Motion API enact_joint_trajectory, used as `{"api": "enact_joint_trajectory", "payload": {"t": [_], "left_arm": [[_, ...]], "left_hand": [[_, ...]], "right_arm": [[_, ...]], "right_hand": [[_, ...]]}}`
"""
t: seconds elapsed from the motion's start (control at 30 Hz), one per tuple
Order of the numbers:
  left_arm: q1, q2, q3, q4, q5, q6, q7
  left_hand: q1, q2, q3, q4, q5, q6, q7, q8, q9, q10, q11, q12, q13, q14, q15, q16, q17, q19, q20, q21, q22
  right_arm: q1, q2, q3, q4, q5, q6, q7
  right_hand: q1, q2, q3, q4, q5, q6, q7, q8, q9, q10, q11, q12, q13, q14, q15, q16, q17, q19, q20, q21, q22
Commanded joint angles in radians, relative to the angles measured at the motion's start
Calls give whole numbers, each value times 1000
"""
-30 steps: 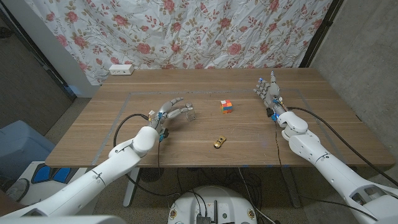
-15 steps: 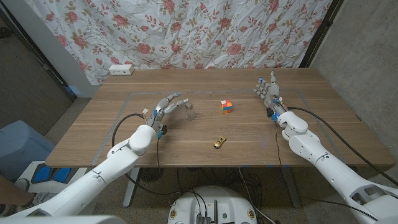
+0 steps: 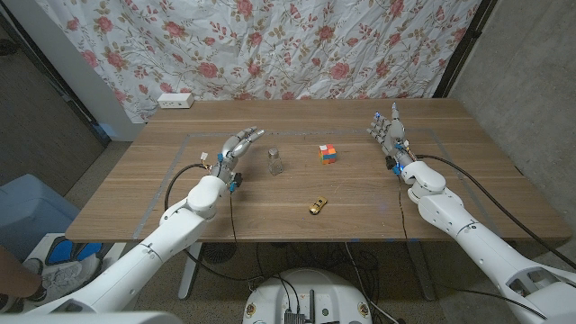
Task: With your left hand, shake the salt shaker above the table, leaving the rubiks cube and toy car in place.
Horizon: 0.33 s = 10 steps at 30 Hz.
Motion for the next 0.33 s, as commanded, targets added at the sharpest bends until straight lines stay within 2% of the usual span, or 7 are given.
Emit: {"api": "enact_joint_trajectory", "payload": {"t": [0.03, 0.33], "left_arm": [[-27, -76, -23, -13, -146, 39, 43], [-40, -127, -33, -28, -187, 51, 101]], "left_hand": [[0, 18, 11, -1, 6, 20, 0, 6, 2, 15, -2, 5, 0, 16, -6, 5, 3, 13, 0, 7, 3], [-7, 29, 14, -4, 6, 30, -3, 5, 2, 25, -10, 5, 0, 32, -8, 6, 3, 33, 1, 10, 3]], "right_arm": [[0, 1, 0, -1, -1, 0, -2], [0, 1, 0, -1, -1, 0, -2]], "right_hand": [[0, 102, -1, 6, 7, 0, 8, 4, 4, -5, -1, 7, 4, -6, -36, 4, 5, 7, -2, 6, 5], [0, 102, -1, 6, 7, 0, 8, 4, 4, -6, -2, 7, 4, -7, -35, 4, 5, 7, -2, 6, 5]]}}
